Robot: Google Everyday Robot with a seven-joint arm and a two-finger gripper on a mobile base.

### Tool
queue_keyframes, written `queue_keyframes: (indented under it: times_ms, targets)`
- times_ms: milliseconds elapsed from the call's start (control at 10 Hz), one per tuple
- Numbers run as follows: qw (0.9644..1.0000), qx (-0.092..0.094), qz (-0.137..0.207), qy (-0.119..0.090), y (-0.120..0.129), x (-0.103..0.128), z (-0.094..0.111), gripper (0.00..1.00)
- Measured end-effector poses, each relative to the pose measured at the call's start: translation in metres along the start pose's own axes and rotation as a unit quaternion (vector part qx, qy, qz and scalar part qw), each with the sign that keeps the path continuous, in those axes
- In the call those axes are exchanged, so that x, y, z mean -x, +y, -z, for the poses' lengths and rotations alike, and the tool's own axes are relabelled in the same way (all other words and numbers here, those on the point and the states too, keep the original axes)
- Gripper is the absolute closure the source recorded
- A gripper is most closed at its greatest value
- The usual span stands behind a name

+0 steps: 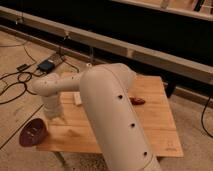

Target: Push the ceramic bowl across the table

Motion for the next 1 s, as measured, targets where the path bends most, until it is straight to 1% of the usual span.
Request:
queue_keyframes:
  times_ms: [100,300,400,500,800,1000]
  targets:
    - [0.9997,0.021,0.010,-0.008,0.018,0.009,0.003,0.35]
    - [0.9988,0.038,0.019,-0.022,0.029,0.020,0.011,0.35]
    - [0.9984,0.039,0.021,-0.034,0.025,0.025,0.019,0.35]
    - [0.9985,0.035,0.017,-0.038,0.018,0.026,0.022,0.35]
    - [0.9985,0.036,0.018,-0.038,0.020,0.027,0.022,0.35]
    - [0.9985,0.035,0.017,-0.038,0.018,0.026,0.022,0.35]
